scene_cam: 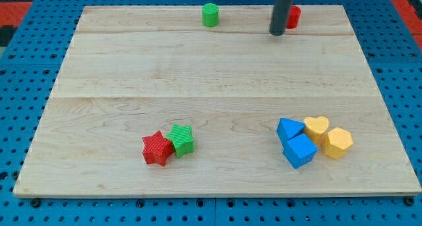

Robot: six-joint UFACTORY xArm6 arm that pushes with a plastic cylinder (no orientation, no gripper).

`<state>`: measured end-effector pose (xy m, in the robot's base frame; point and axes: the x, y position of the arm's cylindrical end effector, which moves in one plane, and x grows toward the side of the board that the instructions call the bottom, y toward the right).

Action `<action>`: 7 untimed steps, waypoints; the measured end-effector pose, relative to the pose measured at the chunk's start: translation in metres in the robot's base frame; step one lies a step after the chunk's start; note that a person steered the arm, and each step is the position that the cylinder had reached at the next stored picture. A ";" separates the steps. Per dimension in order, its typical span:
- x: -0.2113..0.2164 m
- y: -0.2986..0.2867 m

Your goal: Push the red circle closer to red star and green star

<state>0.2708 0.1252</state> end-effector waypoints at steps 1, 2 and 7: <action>0.000 0.058; -0.031 0.128; -0.029 -0.081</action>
<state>0.2419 0.0440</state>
